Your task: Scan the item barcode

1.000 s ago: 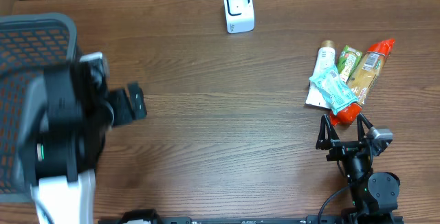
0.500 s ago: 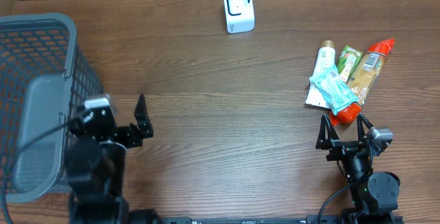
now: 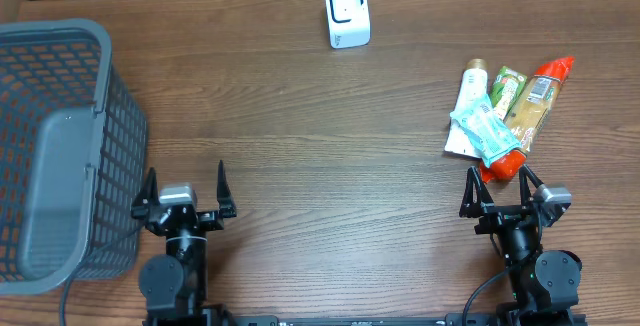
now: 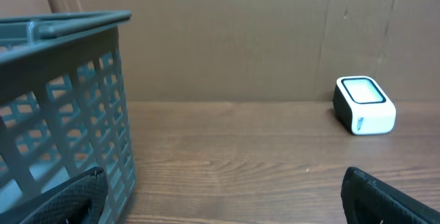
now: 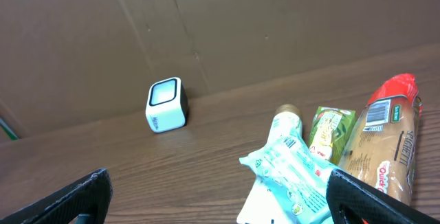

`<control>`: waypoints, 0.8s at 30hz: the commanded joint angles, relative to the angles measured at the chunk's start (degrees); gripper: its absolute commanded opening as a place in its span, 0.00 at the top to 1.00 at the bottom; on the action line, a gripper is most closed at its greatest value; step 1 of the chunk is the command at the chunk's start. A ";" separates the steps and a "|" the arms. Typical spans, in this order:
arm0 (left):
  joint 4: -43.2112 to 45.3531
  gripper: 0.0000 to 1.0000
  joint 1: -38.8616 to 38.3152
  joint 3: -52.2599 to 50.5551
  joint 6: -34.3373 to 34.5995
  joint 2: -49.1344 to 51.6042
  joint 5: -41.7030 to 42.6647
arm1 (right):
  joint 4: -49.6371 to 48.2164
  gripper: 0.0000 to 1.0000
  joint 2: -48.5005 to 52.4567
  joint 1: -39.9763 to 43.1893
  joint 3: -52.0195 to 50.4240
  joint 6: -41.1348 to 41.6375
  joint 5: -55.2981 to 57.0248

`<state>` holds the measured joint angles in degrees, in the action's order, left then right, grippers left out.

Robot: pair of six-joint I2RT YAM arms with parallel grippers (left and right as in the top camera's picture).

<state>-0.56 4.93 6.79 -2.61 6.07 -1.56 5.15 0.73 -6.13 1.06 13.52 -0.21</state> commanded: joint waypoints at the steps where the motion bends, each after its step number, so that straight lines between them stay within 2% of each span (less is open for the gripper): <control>1: 0.83 0.01 0.31 -4.13 -2.14 -4.94 -0.11 | -0.33 0.00 -0.44 -0.24 -0.59 0.13 -0.35; 5: 0.55 0.00 0.31 -6.54 -2.14 -5.88 -0.09 | -0.33 0.00 -0.44 -0.24 -0.59 0.11 -0.35; 8: -4.07 0.01 0.31 -6.49 -2.12 -5.88 -0.07 | -0.33 0.00 -0.44 -0.24 -0.59 0.13 -0.35; 24: -3.89 0.00 0.31 -6.49 -2.12 -5.81 1.01 | -0.33 0.00 -0.44 -0.24 -0.59 0.13 -0.35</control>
<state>-4.69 4.93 0.64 -3.60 0.95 -1.13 5.15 0.73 -6.15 1.06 13.50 -0.19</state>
